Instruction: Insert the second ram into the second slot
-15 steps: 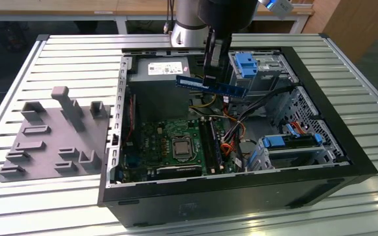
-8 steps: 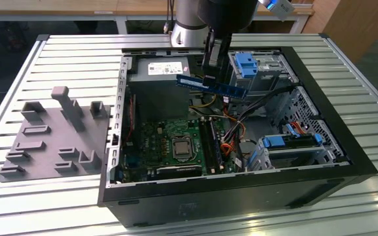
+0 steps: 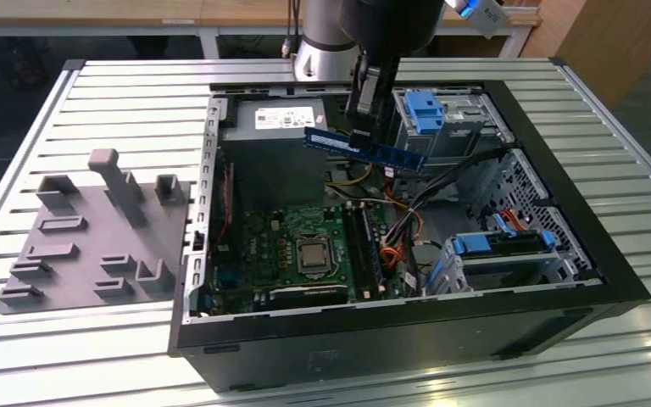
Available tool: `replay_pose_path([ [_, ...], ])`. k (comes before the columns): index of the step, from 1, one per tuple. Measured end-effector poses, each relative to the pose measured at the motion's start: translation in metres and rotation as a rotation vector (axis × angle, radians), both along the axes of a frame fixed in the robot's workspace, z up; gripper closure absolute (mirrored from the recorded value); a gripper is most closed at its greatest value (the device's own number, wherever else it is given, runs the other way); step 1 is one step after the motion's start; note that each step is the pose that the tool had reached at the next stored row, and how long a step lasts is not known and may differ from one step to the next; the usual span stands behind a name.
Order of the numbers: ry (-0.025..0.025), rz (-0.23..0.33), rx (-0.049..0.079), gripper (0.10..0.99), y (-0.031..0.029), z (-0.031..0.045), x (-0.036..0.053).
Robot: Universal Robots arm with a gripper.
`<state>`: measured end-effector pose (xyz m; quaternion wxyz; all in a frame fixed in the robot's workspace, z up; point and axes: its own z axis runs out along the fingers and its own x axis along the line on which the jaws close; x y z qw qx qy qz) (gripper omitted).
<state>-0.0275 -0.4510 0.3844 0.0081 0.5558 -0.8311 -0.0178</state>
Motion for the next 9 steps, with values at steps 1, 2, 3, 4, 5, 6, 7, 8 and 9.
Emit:
replay_pose_path([
  [1, 0.0000, -0.005, 0.000, 0.973, 0.0000, 0.0000, 0.0000],
  [2, 0.0000, -0.010, 0.000, 0.973, 0.0000, 0.0000, 0.0000],
  [3, 0.0000, -0.015, 0.000, 0.973, 0.0000, 0.0000, 0.0000],
  [4, 0.0000, -0.019, 0.000, 0.973, 0.0000, 0.0000, 0.0000],
  [5, 0.0000, -0.024, 0.000, 0.973, 0.0000, 0.0000, 0.0000],
  [6, 0.0000, -0.029, 0.000, 0.973, 0.0000, 0.0000, 0.0000],
  [7, 0.0001, -0.034, 0.000, 0.973, 0.0000, 0.0000, 0.0000],
  [8, 0.0000, -0.039, 0.000, 0.973, 0.0000, 0.0000, 0.0000],
  [9, 0.0000, -0.045, 0.000, 0.973, 0.0000, 0.0000, 0.0000],
])
